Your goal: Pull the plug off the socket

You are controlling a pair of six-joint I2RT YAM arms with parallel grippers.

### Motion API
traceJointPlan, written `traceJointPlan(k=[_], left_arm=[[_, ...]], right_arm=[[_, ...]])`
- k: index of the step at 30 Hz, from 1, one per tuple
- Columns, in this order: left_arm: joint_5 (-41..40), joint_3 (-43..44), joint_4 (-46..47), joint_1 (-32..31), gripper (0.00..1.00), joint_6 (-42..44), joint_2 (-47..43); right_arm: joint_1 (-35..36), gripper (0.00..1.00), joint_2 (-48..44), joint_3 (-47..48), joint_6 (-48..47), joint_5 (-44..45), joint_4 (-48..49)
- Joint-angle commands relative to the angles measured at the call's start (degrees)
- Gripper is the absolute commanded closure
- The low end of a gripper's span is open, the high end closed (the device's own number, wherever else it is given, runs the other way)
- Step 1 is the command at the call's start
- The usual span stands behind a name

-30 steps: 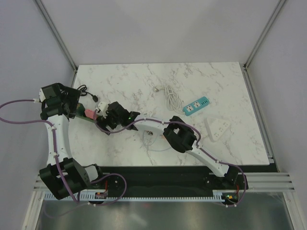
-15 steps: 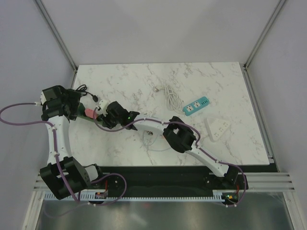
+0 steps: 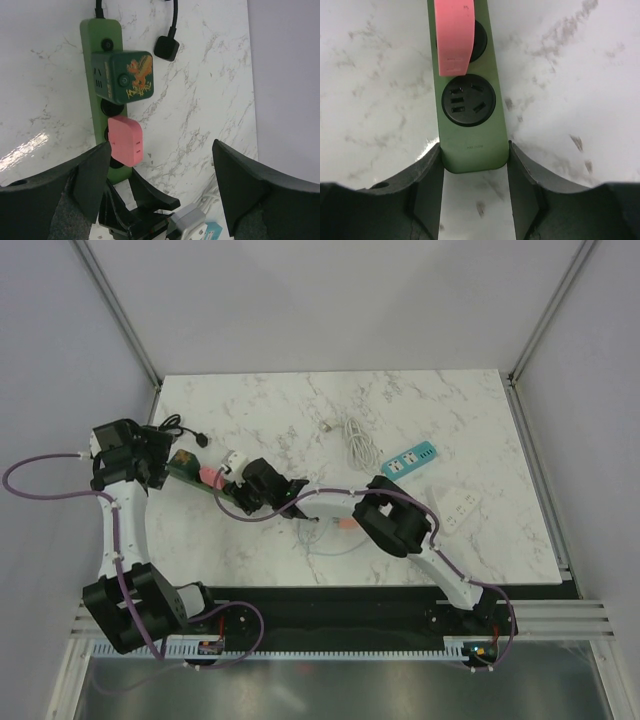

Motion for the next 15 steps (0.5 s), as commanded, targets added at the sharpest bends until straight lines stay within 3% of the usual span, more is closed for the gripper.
traceJointPlan(k=[1,8,15], left_arm=[[0.98,-0.14,3.07,-1.29,0.12,-0.63,0.64],[1.42,0.39,4.48,-5.25,0.16,1.30,1.78],[-0.51,5.30,4.40,-15.87,0.20,8.14,5.91]], right_arm=[[-4.18,1.00,-8.14,-10.23,3.42,10.60,2.79],[-6.02,1.00,-16.15,-25.27,5.53,20.00,9.65],[-10.06,1.00,-25.98,-42.14,11.85,28.10,18.88]])
